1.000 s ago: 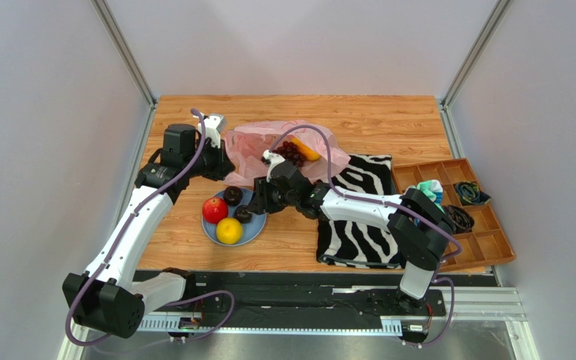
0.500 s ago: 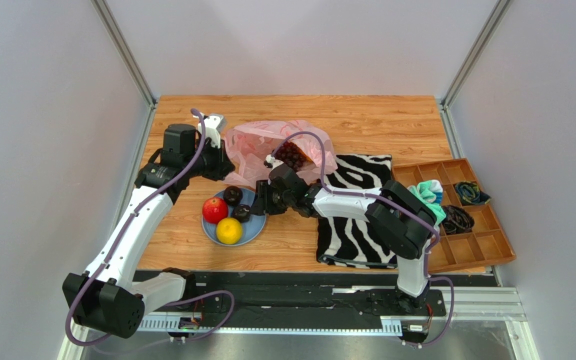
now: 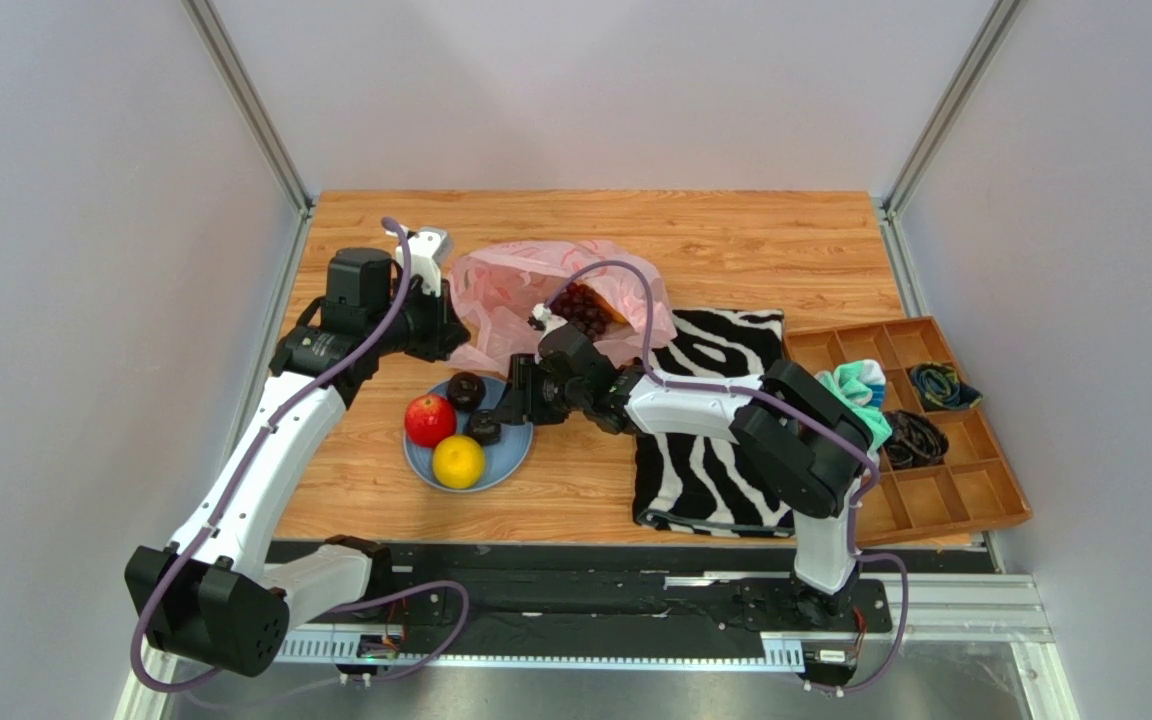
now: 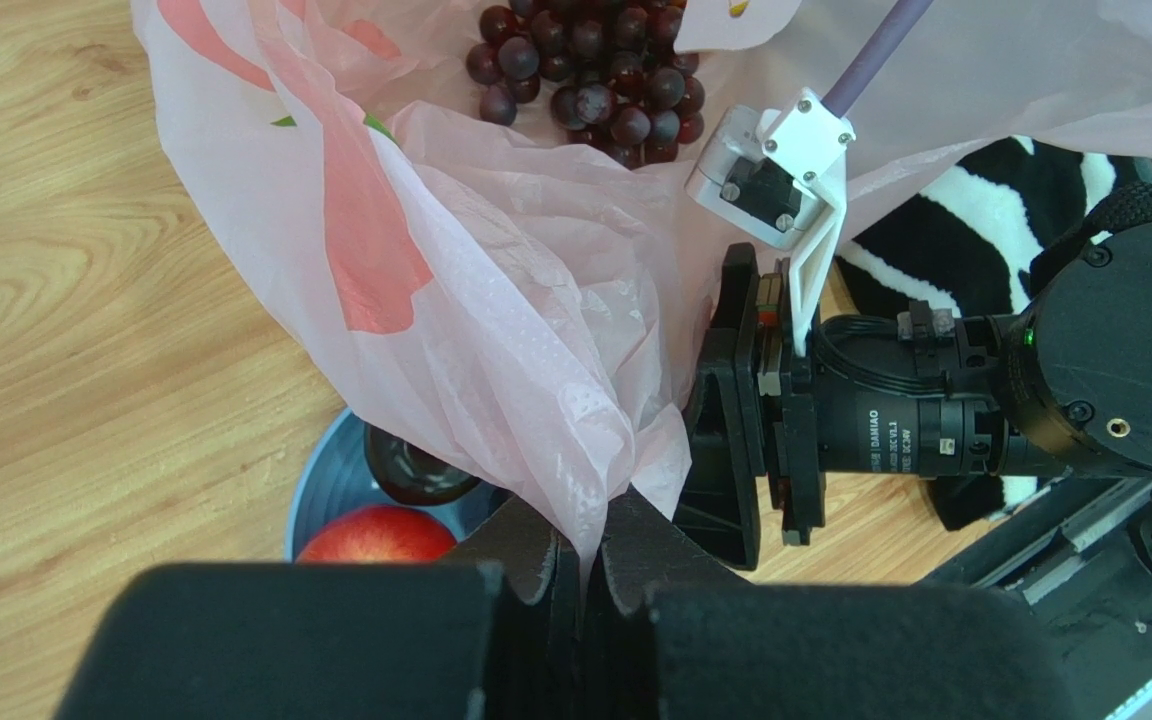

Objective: Place the fruits into the plastic bag

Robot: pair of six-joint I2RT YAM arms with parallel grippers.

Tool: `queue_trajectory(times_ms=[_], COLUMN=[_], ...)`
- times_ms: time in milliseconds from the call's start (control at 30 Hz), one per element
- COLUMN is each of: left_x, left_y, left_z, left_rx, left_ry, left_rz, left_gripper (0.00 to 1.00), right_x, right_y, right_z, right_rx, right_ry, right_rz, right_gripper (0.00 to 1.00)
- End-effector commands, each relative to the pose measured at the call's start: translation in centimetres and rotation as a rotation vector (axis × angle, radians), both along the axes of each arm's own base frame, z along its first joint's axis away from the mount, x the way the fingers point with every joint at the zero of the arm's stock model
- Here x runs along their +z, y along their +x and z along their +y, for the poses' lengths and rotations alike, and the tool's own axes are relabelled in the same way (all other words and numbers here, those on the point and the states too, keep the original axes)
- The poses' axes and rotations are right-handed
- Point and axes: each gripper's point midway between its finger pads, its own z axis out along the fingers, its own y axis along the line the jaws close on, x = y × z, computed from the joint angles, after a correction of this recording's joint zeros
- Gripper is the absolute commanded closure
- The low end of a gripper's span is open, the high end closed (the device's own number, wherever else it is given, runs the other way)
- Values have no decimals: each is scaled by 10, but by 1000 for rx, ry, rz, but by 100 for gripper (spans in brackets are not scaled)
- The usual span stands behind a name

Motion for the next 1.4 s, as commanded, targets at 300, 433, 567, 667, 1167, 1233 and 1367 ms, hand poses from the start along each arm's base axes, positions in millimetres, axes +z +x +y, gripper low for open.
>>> queue_trajectory(times_ms=[300,433,567,667,1167,1233,1367], left_x=[16,16,16,16,16,15,15], left_y=[3,3,3,3,3,2,2], left_z=[-1,-1,-1,-1,-1,-1,-1], left_rx=[1,-1,-1,-1,-1,-1,-1], left_ry=[-20,-21,-20,-20,-21,-19,-20], left_rz=[-43,-43,-43,-43,-44,-42,-41], left_gripper=[100,100,100,100,100,100,100], right_x=[19,13,11,11,12,16,17], right_y=[12,11,9,6,2,2,3], right_z=[28,29,29,30,31,30,27], right_rx=[13,16,19,25,39,37,33], right_ry=[78,69,66,66,64,66,62], right_rz=[-27,-16,-11,-6,-13,-25,-35], right_gripper=[53,55,57,58,87,92,99])
